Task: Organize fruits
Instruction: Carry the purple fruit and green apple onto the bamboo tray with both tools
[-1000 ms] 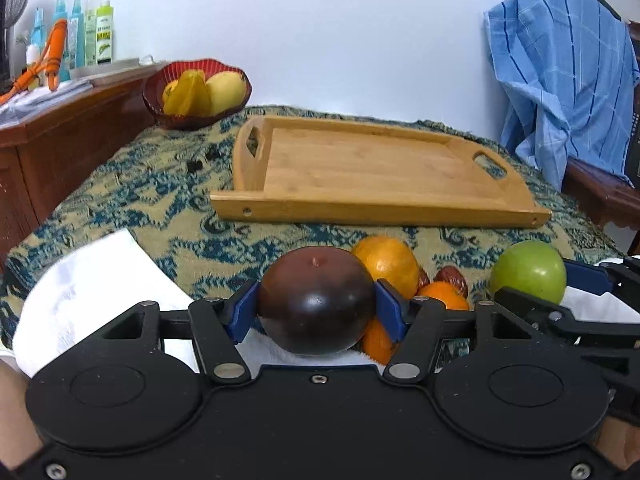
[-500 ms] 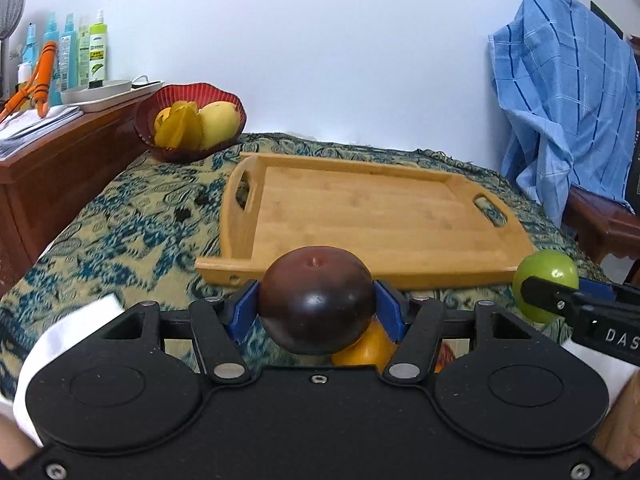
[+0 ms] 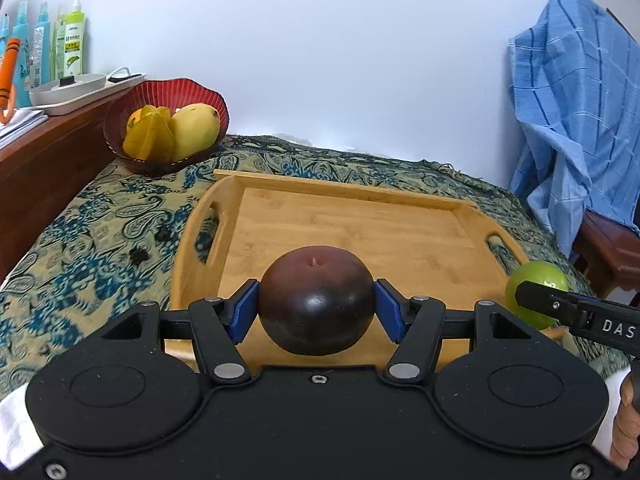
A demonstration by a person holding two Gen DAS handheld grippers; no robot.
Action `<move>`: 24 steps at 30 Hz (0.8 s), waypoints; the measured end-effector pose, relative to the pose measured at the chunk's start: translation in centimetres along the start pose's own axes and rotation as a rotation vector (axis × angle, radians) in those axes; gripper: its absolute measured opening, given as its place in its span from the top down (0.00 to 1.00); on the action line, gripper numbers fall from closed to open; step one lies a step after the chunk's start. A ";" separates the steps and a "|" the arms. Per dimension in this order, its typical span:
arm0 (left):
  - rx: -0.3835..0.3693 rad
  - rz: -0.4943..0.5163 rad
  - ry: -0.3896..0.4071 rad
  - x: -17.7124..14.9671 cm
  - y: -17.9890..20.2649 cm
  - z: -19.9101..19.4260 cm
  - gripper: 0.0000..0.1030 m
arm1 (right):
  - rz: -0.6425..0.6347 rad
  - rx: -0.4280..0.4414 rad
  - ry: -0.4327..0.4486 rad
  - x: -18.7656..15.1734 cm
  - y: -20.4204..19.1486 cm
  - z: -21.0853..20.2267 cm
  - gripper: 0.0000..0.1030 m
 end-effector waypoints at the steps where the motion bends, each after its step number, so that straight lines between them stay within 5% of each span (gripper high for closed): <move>1: 0.003 -0.007 -0.006 0.3 -0.2 0.6 0.42 | -0.007 0.006 -0.009 0.3 -0.2 0.4 0.41; 24: 0.039 -0.027 -0.089 0.7 -0.4 6.5 0.42 | 0.134 0.044 -0.246 1.7 1.5 7.4 0.41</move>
Point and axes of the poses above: each gripper's, at about its wrist camera, not at the fingertips, and z roughly the way its jaws point, y to its right, x to its top, the point moved 7 cm from there along z, roughly the way its jaws point, and after that the axes turned 11 degrees about -x, right-handed, at the moved point
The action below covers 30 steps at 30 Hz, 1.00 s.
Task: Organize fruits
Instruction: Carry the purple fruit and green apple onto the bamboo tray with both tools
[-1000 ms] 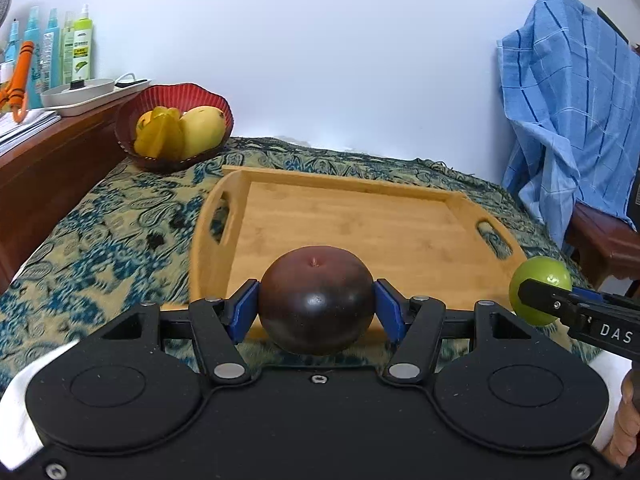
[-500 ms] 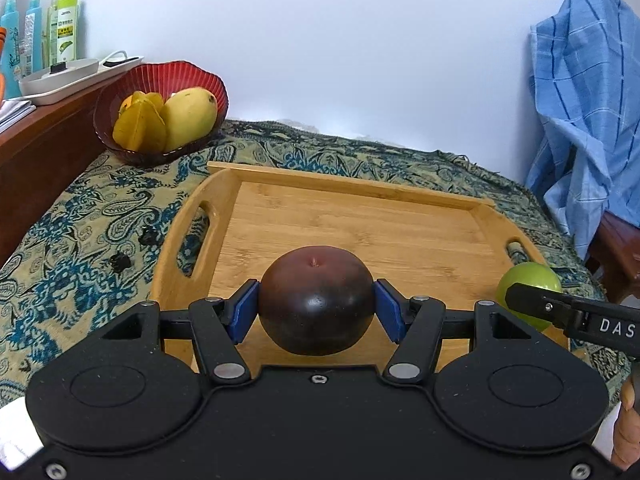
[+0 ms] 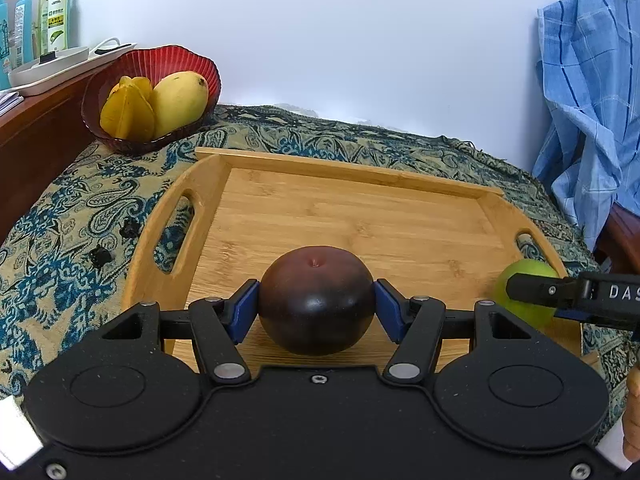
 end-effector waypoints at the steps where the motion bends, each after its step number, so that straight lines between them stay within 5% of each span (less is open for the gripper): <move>1: 0.001 0.002 -0.001 0.0 0.0 0.1 0.42 | 0.002 0.003 -0.002 0.0 0.0 0.0 0.41; 30: 0.025 0.062 -0.005 -0.7 0.6 0.6 0.40 | 0.047 0.025 -0.013 -0.1 0.0 0.1 0.40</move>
Point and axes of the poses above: each gripper's, at about its wrist camera, not at the fingertips, and z roughly the way its jaws point, y to its right, x to its top, the point moved 7 cm from there along z, roughly the way its jaws point, and after that the axes turned 11 degrees about -x, right-handed, at the moved point
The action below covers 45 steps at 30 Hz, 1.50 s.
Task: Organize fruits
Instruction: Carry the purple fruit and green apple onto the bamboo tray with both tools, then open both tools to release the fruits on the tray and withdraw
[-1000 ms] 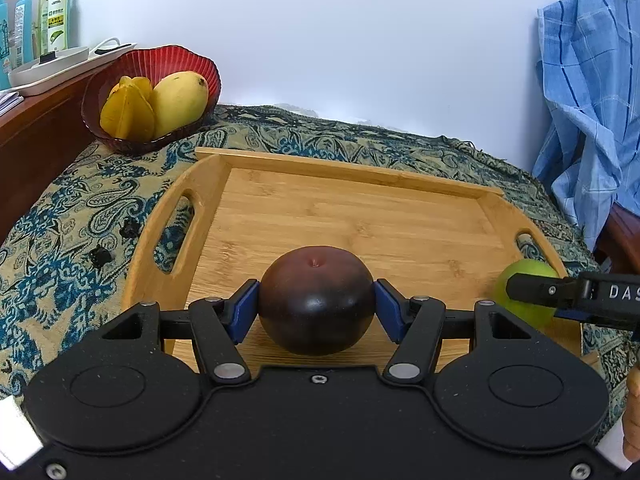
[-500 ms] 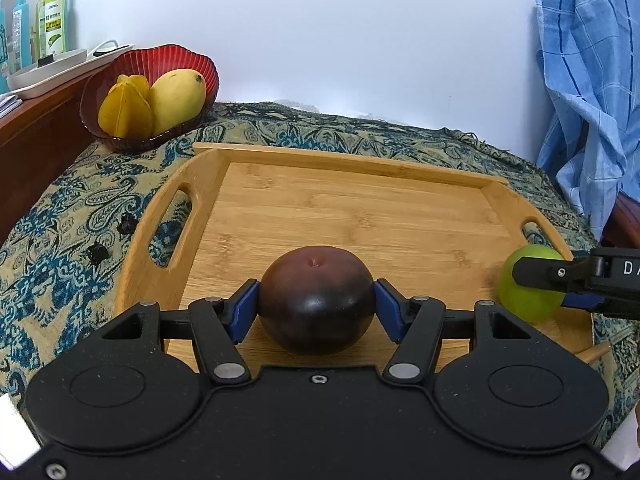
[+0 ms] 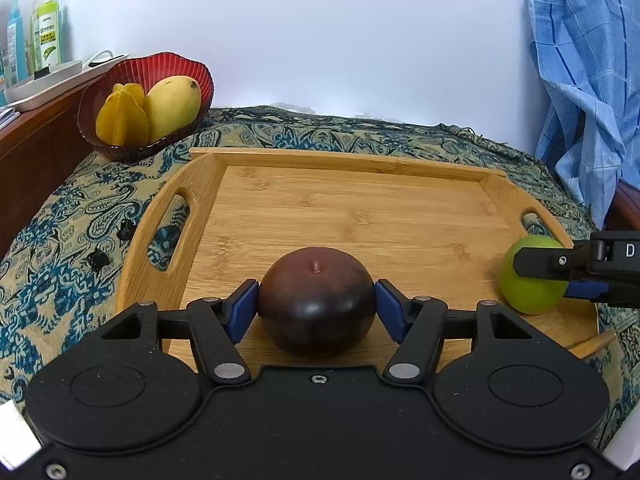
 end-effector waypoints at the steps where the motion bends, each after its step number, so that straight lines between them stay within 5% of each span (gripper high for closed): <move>1: 0.001 0.002 0.000 0.0 0.0 0.0 0.40 | 0.002 0.001 -0.001 0.0 0.0 0.0 0.40; 9: 0.011 0.022 0.001 -0.2 0.3 -0.1 0.39 | -0.005 0.005 -0.004 0.0 0.0 0.0 0.37; 19: 0.033 0.032 -0.001 -0.3 0.0 -0.4 0.17 | -0.033 0.030 -0.002 -0.1 -0.5 -0.2 0.14; 45: 0.017 0.072 0.019 -1.3 1.2 -3.3 0.08 | -0.075 0.043 0.029 -1.2 -1.2 -1.5 0.09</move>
Point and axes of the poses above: each gripper's, at about its wrist camera, not at the fingertips, and z roughly the way its jaws point, y to its right, x to its top, the point moved 7 cm from there along z, roughly the way its jaws point, and after that the axes turned 11 degrees about -x, right-handed, at the moved point
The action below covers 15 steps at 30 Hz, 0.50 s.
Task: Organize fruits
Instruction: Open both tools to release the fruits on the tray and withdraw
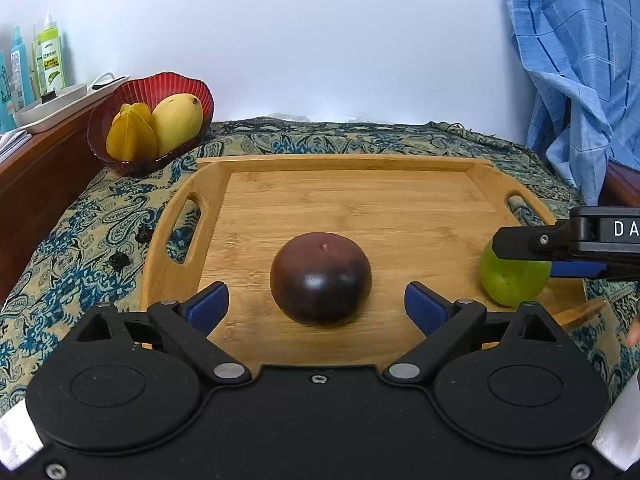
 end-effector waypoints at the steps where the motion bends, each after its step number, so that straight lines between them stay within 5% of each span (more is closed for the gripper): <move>1: -0.002 0.000 0.002 0.0 0.0 -0.2 0.08 | -0.007 0.003 0.008 0.0 -0.1 -0.2 0.09; 15: -0.025 -0.001 0.020 -1.9 0.6 -3.2 0.08 | -0.091 -0.035 0.156 -1.2 -0.9 -3.7 0.05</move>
Point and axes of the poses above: each gripper's, at about its wrist camera, not at the fingertips, and z roughly the way its jaws point, y to its right, x to its top, the point moved 7 cm from there along z, roughly the way its jaws point, and after that the axes turned 11 degrees about -x, right-handed, at the moved point
